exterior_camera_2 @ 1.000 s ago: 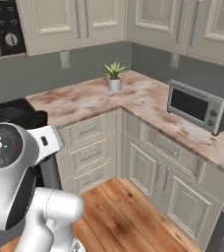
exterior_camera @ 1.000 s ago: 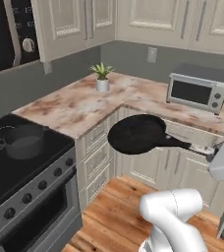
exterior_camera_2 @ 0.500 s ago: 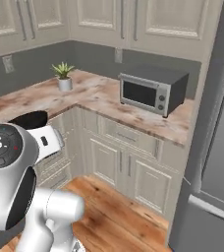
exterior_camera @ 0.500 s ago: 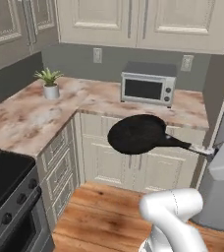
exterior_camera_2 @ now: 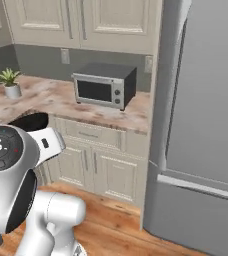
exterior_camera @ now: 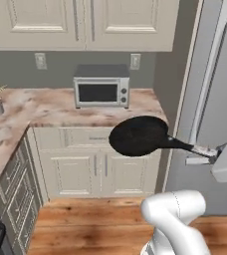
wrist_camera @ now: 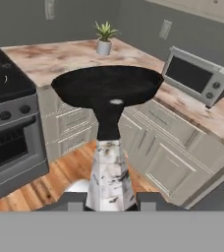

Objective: Move the pot and pan from the stove into the sink.

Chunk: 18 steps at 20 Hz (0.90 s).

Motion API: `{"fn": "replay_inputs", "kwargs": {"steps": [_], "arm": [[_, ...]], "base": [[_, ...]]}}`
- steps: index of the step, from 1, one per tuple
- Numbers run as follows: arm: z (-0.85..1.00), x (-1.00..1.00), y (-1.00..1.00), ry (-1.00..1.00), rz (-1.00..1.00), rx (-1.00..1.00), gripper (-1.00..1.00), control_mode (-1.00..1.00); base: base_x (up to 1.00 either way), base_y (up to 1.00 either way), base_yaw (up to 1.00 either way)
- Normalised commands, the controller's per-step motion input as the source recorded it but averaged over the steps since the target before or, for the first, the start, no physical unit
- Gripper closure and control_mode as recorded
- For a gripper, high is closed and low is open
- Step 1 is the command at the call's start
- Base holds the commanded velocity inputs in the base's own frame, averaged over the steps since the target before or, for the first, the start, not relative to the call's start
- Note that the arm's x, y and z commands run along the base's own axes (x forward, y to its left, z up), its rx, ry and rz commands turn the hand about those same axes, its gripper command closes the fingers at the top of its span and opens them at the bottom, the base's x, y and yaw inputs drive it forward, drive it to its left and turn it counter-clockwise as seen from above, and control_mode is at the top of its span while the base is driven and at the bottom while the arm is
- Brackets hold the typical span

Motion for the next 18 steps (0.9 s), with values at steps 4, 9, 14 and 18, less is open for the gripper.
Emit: {"fn": "replay_inputs", "kwargs": {"steps": [4, 9, 14, 18], "arm": [[0.0, 0.0, 0.0, 0.0, 0.0, 0.0, 1.0, 1.0], [0.0, 0.0, 0.0, 0.0, 0.0, 0.0, 1.0, 1.0], [0.0, 0.0, 0.0, 0.0, 0.0, 0.0, 1.0, 1.0], [0.0, 0.0, 0.0, 0.0, 0.0, 0.0, 1.0, 1.0]], "base": [[0.0, 0.0, -0.5], [0.0, 0.0, -0.5], [0.0, 0.0, -0.5], [0.0, 0.0, -0.5]]}}
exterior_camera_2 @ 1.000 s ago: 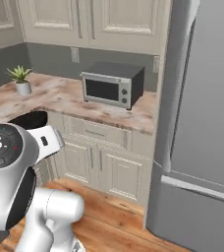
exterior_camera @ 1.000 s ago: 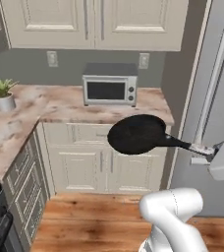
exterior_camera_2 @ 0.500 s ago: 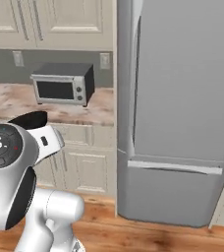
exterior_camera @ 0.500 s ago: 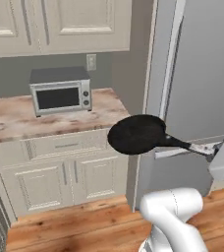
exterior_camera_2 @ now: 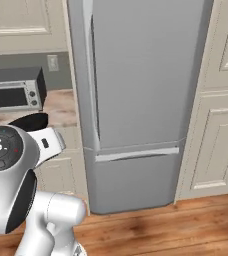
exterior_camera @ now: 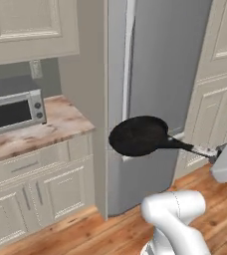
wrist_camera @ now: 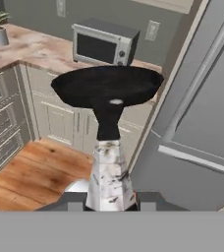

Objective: Move the pot and pan from the stove into the sink.

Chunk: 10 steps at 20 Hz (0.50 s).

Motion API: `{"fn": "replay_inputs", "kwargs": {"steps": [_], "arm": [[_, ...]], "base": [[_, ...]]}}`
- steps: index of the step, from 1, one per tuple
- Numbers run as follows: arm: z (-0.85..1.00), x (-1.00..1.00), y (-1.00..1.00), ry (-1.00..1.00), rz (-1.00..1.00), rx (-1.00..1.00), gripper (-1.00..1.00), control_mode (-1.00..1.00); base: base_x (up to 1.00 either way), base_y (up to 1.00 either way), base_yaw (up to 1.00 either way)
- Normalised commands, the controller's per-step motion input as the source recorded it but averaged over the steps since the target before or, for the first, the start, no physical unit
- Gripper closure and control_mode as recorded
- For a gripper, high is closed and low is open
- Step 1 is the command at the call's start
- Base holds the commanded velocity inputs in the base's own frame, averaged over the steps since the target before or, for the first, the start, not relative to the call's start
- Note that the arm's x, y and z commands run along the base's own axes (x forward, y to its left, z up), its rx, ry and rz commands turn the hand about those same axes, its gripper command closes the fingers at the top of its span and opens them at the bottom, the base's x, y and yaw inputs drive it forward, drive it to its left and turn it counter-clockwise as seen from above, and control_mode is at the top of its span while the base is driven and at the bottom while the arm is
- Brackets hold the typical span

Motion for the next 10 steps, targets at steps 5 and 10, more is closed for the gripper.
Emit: {"fn": "replay_inputs", "kwargs": {"steps": [5, 10], "arm": [[0.0, 0.0, 0.0, 0.0, 0.0, 0.0, 1.0, 1.0], [0.0, 0.0, 0.0, 0.0, 0.0, 0.0, 1.0, 1.0]], "base": [[0.0, 0.0, -0.5], [0.0, 0.0, -0.5]]}}
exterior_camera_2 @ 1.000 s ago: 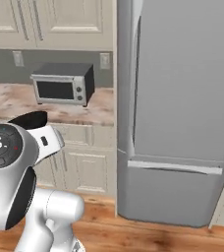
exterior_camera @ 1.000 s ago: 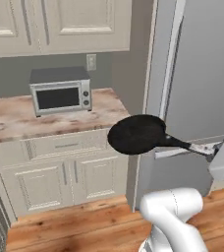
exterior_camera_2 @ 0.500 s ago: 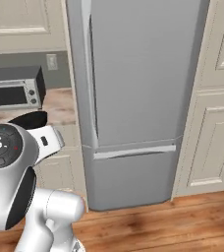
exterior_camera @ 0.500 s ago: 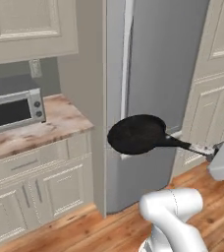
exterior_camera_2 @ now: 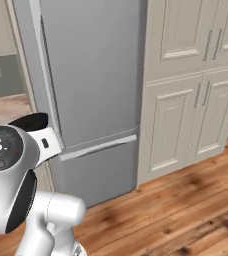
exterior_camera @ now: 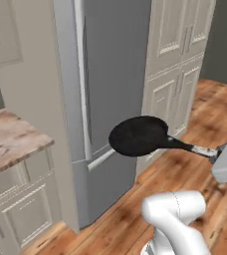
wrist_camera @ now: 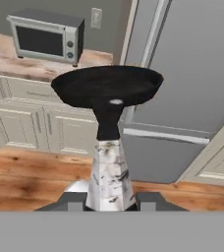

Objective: Move the pot and pan from the stove into the sink.

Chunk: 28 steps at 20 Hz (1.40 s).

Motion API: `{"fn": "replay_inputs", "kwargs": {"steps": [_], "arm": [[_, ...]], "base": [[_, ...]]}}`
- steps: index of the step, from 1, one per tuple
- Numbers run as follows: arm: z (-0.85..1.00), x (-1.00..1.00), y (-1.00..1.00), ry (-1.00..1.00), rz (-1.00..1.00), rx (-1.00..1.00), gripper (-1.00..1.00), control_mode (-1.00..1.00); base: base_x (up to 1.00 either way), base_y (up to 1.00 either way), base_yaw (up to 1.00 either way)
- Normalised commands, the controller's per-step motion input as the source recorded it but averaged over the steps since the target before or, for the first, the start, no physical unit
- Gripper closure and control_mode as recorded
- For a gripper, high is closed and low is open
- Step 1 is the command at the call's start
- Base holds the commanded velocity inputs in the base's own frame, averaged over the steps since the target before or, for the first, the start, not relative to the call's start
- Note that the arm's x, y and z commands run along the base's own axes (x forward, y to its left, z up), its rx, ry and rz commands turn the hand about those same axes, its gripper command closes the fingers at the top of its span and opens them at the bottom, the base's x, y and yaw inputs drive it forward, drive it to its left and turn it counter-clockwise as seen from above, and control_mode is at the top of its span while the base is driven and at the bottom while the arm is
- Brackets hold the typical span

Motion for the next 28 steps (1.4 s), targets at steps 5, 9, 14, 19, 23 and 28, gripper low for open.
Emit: {"fn": "replay_inputs", "kwargs": {"steps": [5, 9, 14, 19, 23, 28], "arm": [[0.0, 0.0, 0.0, 0.0, 0.0, 0.0, 1.0, 1.0], [0.0, 0.0, 0.0, 0.0, 0.0, 0.0, 1.0, 1.0], [0.0, 0.0, 0.0, 0.0, 0.0, 0.0, 1.0, 1.0], [0.0, 0.0, 0.0, 0.0, 0.0, 0.0, 1.0, 1.0], [0.0, 0.0, 0.0, 0.0, 0.0, 0.0, 1.0, 1.0], [0.0, 0.0, 0.0, 0.0, 0.0, 0.0, 1.0, 1.0]], "base": [[0.0, 0.0, -0.5], [0.0, 0.0, -0.5], [0.0, 0.0, -0.5], [0.0, 0.0, -0.5], [0.0, 0.0, -0.5], [0.0, 0.0, -0.5]]}}
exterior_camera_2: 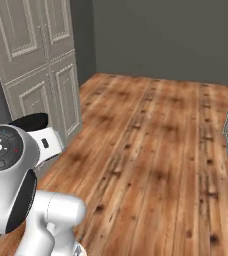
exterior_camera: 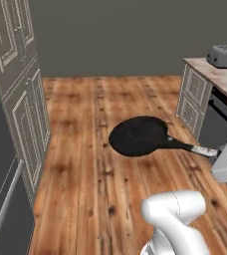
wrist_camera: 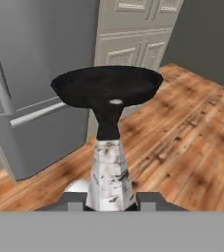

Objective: Move the pot and pan from the stove into the sink.

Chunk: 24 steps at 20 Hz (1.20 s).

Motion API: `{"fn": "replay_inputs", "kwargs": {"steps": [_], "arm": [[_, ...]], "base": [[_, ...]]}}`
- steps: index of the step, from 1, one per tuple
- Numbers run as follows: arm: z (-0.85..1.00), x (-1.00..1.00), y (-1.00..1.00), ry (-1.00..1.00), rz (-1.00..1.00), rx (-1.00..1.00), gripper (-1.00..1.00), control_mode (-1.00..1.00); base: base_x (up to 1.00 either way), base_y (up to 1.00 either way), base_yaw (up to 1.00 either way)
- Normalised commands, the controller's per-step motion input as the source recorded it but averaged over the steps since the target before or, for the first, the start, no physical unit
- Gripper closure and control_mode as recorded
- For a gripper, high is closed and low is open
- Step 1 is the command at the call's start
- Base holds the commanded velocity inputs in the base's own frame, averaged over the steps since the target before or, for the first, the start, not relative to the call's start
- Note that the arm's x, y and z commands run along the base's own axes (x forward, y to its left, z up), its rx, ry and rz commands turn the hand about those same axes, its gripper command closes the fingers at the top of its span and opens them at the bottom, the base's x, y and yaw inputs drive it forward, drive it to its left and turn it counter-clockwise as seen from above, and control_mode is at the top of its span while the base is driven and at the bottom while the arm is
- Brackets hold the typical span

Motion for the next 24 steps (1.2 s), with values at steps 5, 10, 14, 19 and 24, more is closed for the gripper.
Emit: {"fn": "replay_inputs", "kwargs": {"steps": [5, 10, 14, 19, 24], "arm": [[0.0, 0.0, 0.0, 0.0, 0.0, 0.0, 1.0, 1.0], [0.0, 0.0, 0.0, 0.0, 0.0, 0.0, 1.0, 1.0], [0.0, 0.0, 0.0, 0.0, 0.0, 0.0, 1.0, 1.0], [0.0, 0.0, 0.0, 0.0, 0.0, 0.0, 1.0, 1.0], [0.0, 0.0, 0.0, 0.0, 0.0, 0.0, 1.0, 1.0]], "base": [[0.0, 0.0, -0.5], [0.0, 0.0, -0.5], [0.02, 0.0, -0.5], [0.03, 0.0, -0.5], [0.07, 0.0, -0.47]]}}
